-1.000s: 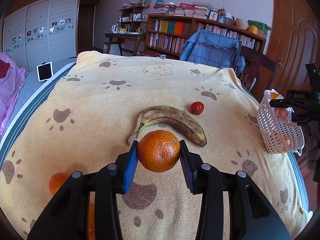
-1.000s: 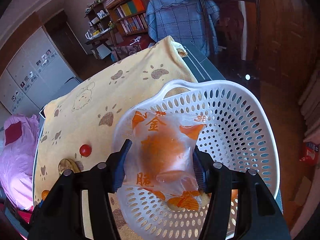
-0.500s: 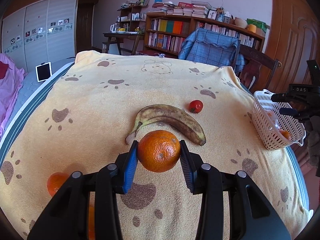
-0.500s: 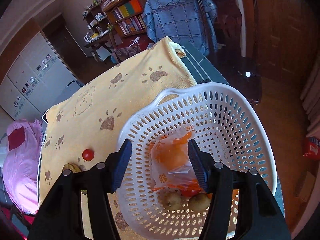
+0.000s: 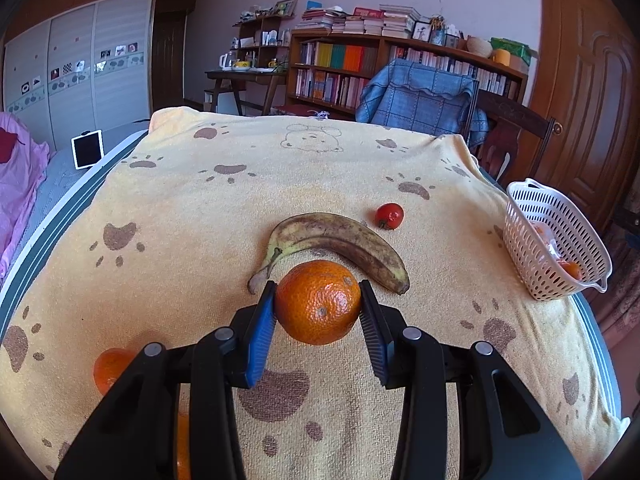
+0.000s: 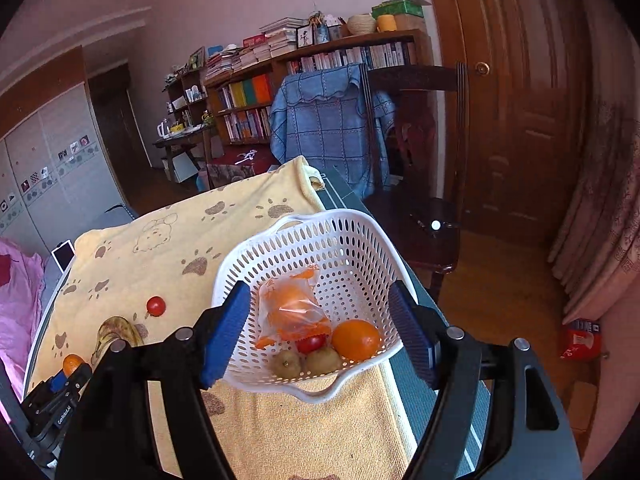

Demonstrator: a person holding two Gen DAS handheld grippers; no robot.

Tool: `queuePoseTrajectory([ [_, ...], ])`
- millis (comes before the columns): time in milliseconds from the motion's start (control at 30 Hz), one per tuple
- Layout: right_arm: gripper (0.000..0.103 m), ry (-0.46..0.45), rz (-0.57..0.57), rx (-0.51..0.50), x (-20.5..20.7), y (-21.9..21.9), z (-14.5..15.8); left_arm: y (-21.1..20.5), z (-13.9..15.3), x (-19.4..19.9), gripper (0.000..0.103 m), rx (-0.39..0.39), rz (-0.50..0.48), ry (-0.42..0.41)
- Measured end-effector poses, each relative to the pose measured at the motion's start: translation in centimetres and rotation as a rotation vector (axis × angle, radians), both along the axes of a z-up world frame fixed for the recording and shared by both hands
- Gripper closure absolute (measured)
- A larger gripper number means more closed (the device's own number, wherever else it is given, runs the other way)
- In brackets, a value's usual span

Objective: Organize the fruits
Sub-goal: 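Lower the large orange into the white basket and open the left tool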

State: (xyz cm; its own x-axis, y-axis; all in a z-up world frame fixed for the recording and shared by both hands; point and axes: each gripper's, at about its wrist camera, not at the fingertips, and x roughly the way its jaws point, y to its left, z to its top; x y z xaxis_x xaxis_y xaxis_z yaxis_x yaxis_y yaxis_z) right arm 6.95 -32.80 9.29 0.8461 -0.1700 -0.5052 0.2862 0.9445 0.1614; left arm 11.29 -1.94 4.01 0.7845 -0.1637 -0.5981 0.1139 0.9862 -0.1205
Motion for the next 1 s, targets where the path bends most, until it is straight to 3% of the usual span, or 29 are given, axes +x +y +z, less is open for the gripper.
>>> queuePoseTrajectory([
  [233,0.025,-0.019,-0.158,0.057,-5.6,-1.2,-4.3,-0.1,1.0,-0.1,0.062,0.016,0.037,0.010],
  [400,0.025,-0.009,-0.192,0.123,-7.4,-1.8,-6.8,-2.1,3.1,-0.4,0.062,0.018,-0.001,-0.006],
  [700,0.023,-0.041,-0.180,0.156,-8.1,-1.8,-7.4,-11.6,6.9,1.0,0.062,0.001,-0.196,-0.044],
  [1000,0.023,-0.051,-0.173,0.217,-8.3,-2.6,-7.8,-22.5,6.9,4.1,0.062,0.039,-0.354,0.015],
])
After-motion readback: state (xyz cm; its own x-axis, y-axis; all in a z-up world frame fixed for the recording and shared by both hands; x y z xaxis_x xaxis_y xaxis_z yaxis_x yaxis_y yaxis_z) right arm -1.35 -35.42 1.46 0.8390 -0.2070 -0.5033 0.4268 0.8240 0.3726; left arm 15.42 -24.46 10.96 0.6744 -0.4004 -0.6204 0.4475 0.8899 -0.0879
